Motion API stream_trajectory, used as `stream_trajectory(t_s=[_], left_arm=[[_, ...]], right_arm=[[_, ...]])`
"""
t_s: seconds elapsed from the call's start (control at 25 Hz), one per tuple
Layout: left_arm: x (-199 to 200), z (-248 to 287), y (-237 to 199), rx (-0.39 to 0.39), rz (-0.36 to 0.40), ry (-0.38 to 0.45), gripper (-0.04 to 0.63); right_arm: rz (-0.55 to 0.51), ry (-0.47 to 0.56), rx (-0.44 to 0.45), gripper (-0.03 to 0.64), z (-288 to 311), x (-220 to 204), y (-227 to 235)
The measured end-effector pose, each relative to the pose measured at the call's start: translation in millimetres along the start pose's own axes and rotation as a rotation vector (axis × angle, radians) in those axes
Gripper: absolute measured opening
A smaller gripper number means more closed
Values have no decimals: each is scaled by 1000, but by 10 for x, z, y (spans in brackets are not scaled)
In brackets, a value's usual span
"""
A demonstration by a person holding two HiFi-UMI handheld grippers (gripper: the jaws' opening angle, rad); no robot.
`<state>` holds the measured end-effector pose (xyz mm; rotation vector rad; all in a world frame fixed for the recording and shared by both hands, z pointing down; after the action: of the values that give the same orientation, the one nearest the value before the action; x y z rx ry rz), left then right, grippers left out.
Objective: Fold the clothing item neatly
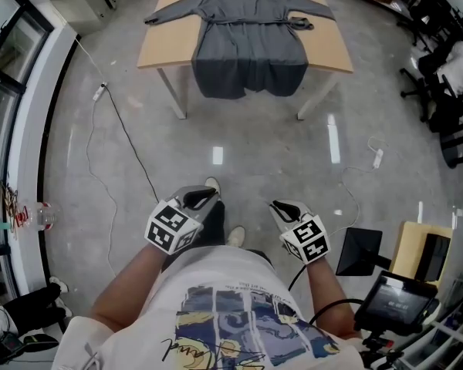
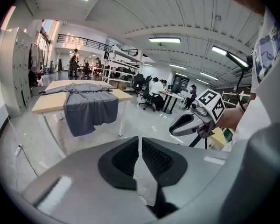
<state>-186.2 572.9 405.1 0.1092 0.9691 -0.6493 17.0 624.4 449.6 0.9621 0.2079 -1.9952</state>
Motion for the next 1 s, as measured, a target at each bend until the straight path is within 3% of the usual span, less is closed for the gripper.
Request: stream_trajectory(t_s=[0.36, 0.56, 1.0], left_arm=[[512, 438, -712, -54, -28, 60, 32], [824, 634, -1213, -77, -13, 85, 34], [1160, 668, -2045, -40, -25, 125, 34]], right_arm=[[-2, -24, -58, 64, 271, 595, 533], [63, 46, -83, 66, 532, 1158, 893], [-1, 48, -92, 66, 1074, 1948, 1185]])
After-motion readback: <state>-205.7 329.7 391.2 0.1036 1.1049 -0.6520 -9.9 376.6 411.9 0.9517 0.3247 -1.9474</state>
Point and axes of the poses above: the fingertips, and each gripper's own axes: z forward along the fingers, y to its right, x out of its top, the point moved 5 cm from there along -z, backward along the fingers, and after that the axes turned 3 degrees about z, right-handed, at the moved point
